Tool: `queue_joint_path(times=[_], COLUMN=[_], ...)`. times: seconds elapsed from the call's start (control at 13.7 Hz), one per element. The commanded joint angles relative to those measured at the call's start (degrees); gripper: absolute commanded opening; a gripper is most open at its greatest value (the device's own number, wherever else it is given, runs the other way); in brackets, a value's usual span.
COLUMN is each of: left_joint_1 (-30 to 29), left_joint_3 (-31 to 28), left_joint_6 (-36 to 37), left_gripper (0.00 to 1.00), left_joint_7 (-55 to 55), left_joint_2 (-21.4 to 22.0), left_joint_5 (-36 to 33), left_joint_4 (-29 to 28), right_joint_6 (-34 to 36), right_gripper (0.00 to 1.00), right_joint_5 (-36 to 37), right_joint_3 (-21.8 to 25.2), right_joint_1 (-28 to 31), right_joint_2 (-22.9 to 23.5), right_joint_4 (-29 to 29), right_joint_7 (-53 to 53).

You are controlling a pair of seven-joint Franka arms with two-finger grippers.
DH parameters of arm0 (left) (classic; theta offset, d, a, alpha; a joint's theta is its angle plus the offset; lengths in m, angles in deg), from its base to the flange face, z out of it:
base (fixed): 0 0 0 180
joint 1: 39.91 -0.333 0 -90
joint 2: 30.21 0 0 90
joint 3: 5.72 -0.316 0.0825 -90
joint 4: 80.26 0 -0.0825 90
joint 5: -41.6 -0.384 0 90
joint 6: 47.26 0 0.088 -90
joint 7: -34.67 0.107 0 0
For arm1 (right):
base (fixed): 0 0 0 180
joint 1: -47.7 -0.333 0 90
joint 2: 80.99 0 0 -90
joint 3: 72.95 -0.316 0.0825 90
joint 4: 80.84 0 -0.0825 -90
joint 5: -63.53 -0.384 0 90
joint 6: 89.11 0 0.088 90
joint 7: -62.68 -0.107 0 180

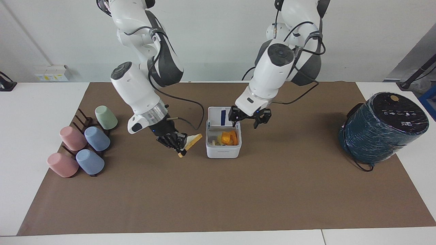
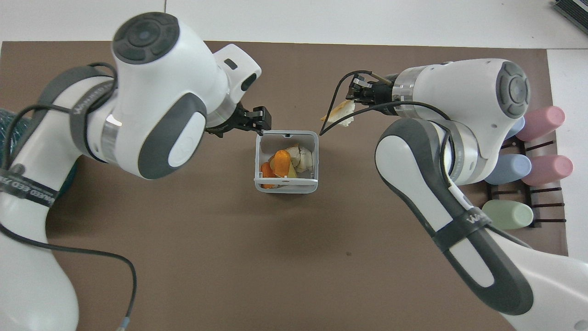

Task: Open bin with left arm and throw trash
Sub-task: 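Drop the orange into the bin while the right gripper carries the bread, then lower the bread slice into the bin and open the right gripper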

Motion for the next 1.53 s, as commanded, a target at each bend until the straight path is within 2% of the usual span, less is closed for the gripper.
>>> queue_joint_path(times=[0.0,0.15,0.29,0.44,0.8,1.02,1.46], left_joint_1=[-4.3,-8.9,-15.1,-18.8,-19.6,-20.4,-20.0], left_joint_3=[0.3,0.1,0.5,0.3,0.5,0.5,0.5], left_joint_6=[6.0,9.4,10.8,13.9,18.6,17.9,15.7], left_gripper=[0.90,0.90,0.90,0.90,0.90,0.91,0.92], left_joint_7=[2.1,7.9,15.4,21.9,23.9,25.5,26.2], left_joint_2=[0.9,2.7,5.7,6.5,9.6,10.8,12.9], left_joint_5=[-5.3,-6.4,-6.6,-6.5,-6.4,-6.4,-6.3], left_joint_4=[2.1,2.4,2.1,2.0,1.8,-0.1,-4.4], right_joint_6=[-3.8,-6.5,-6.5,-6.6,-7.0,-9.7,-9.4], right_gripper=[0.00,0.00,0.00,0.00,0.00,0.06,0.17], right_joint_5=[-0.1,-0.1,0.1,1.8,3.2,3.6,3.7], right_joint_3=[-0.2,-0.2,-0.2,-0.1,-0.1,-0.1,-0.2], right_joint_1=[-2.8,-4.9,-6.6,-7.1,-9.2,-9.7,-10.6], right_joint_2=[0.2,1.0,1.1,1.4,1.4,1.7,1.4], right_joint_4=[0.7,1.0,1.4,2.1,3.3,5.0,5.7], right_joint_7=[-2.1,-3.2,-3.4,-3.4,-6.6,-6.5,-8.7])
